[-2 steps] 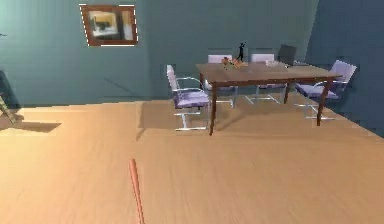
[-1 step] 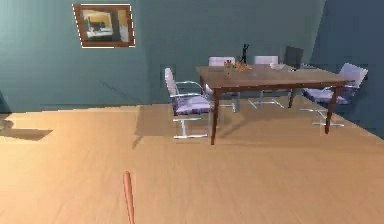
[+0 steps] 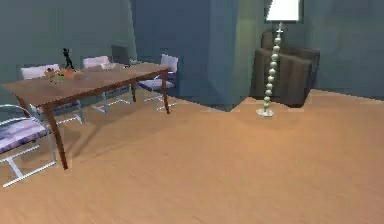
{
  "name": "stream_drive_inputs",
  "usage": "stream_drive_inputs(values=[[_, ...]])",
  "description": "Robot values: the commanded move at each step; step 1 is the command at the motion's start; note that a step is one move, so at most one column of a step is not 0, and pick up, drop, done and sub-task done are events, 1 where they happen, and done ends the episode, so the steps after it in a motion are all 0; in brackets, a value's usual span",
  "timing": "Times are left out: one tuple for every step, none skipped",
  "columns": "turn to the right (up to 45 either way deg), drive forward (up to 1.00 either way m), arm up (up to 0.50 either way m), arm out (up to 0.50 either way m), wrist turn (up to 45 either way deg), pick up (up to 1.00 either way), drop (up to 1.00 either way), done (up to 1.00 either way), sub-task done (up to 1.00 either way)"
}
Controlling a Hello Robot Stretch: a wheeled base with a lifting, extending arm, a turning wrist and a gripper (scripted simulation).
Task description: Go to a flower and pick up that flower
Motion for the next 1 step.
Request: stream_drive_inputs(values=[[33.0, 0.00, 0.00, 0.00, 0.0, 0.00, 0.00, 0.00, 0.00]])
